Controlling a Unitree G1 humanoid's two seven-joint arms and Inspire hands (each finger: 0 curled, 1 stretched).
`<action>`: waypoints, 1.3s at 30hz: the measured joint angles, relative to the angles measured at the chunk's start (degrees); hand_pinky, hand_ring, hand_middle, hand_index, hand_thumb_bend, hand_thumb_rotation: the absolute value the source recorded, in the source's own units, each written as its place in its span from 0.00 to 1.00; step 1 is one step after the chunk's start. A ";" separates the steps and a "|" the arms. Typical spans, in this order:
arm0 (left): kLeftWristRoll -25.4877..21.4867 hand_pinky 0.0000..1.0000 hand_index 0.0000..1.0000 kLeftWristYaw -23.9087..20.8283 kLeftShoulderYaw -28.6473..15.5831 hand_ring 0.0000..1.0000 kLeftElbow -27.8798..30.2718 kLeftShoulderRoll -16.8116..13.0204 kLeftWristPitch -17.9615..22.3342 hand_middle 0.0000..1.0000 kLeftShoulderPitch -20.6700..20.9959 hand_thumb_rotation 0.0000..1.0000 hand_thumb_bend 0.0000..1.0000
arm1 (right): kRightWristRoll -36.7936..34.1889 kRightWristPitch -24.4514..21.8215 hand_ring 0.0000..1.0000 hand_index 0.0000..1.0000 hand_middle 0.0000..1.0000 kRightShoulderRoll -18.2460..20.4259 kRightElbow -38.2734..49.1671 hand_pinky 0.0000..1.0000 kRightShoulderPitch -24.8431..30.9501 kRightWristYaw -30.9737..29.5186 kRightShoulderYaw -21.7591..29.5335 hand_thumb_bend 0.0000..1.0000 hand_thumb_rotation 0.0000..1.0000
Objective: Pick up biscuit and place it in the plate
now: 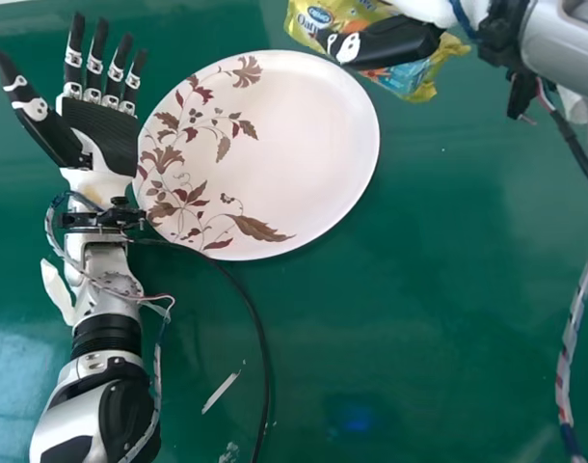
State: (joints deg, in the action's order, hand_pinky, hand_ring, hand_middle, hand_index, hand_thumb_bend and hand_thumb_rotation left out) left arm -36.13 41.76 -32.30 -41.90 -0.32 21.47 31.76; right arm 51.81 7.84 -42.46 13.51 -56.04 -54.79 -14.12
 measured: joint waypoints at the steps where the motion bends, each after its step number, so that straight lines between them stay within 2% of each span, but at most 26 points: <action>1: 0.00 0.88 1.00 -0.01 0.00 0.90 -0.21 0.00 0.01 0.96 0.14 1.00 1.00 | -0.13 0.38 0.43 0.01 0.50 0.10 -0.40 0.00 -0.17 0.21 -0.15 0.50 0.00; 8: 0.02 0.89 1.00 0.26 0.00 0.89 -1.22 0.00 0.07 0.95 0.82 1.00 1.00 | -1.17 2.53 0.43 0.01 0.50 1.65 -1.68 0.00 -0.68 2.81 -1.48 0.50 0.00; 20: 0.08 0.99 1.00 -0.16 0.18 0.89 -1.28 0.10 0.36 0.96 0.85 1.00 1.00 | -2.72 3.30 0.43 0.01 0.49 5.68 -1.51 0.00 -0.64 4.01 -4.04 0.50 0.00; 24: 0.08 0.91 1.00 -0.24 0.25 0.87 -1.22 0.11 0.36 0.95 0.82 1.00 1.00 | -3.67 4.25 0.43 0.01 0.49 6.16 -1.52 0.00 -0.61 4.01 -4.65 0.50 0.00; 32: 0.15 0.84 0.99 -0.53 0.65 0.88 -0.75 0.11 -0.08 0.95 0.58 1.00 1.00 | -7.52 4.76 0.43 0.01 0.49 7.28 -3.67 0.00 0.12 3.74 -6.22 0.50 0.00; 39: 0.13 0.87 1.00 0.16 1.26 0.90 -0.02 0.11 -1.11 0.96 0.25 1.00 1.00 | -10.10 6.78 0.43 0.01 0.49 7.10 -4.70 0.00 0.99 1.67 -8.17 0.50 0.00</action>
State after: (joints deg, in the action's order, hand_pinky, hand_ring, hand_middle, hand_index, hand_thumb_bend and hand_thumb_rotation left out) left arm -36.00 41.93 -31.04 -41.92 -0.21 20.36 32.01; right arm 41.71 14.62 -35.36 8.81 -55.05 -53.13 -22.30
